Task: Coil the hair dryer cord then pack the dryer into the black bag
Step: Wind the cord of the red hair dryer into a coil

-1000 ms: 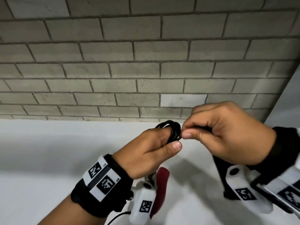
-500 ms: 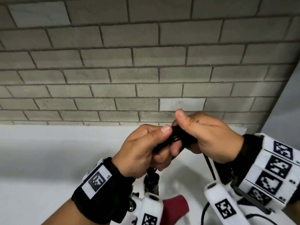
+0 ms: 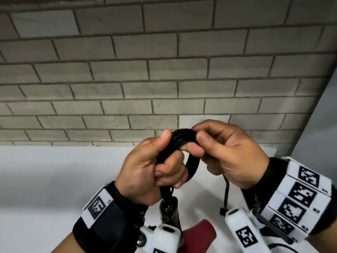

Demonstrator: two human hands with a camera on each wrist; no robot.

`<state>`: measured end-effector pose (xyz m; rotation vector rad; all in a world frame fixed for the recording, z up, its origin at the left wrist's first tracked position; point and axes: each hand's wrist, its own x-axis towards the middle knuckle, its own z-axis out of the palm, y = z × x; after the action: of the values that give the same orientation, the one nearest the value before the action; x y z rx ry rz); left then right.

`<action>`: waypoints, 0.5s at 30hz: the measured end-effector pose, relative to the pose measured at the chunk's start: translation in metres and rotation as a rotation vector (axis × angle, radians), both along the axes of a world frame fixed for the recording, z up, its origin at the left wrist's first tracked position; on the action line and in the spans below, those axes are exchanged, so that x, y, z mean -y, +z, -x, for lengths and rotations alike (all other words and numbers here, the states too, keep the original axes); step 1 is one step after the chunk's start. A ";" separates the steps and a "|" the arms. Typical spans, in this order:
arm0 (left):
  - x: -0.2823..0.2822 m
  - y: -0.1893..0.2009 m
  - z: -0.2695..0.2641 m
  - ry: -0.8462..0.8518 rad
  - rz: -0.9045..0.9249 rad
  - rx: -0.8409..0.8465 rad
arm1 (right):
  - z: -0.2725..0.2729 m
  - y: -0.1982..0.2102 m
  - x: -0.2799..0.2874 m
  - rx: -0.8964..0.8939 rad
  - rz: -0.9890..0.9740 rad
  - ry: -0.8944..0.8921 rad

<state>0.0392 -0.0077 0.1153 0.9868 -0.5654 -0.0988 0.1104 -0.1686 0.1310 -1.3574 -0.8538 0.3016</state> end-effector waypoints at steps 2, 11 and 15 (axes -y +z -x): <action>-0.006 0.003 0.000 0.004 0.040 -0.002 | -0.006 -0.008 0.004 0.137 0.018 -0.145; -0.003 0.020 -0.008 0.228 0.095 0.006 | 0.003 -0.044 -0.001 0.468 0.401 -0.138; -0.006 0.021 -0.011 0.367 0.044 -0.015 | -0.004 -0.050 0.002 0.462 0.473 -0.248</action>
<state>0.0505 -0.0021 0.1358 1.0312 -0.3642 0.2317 0.1145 -0.1702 0.0811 -2.0031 -1.0168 -0.0146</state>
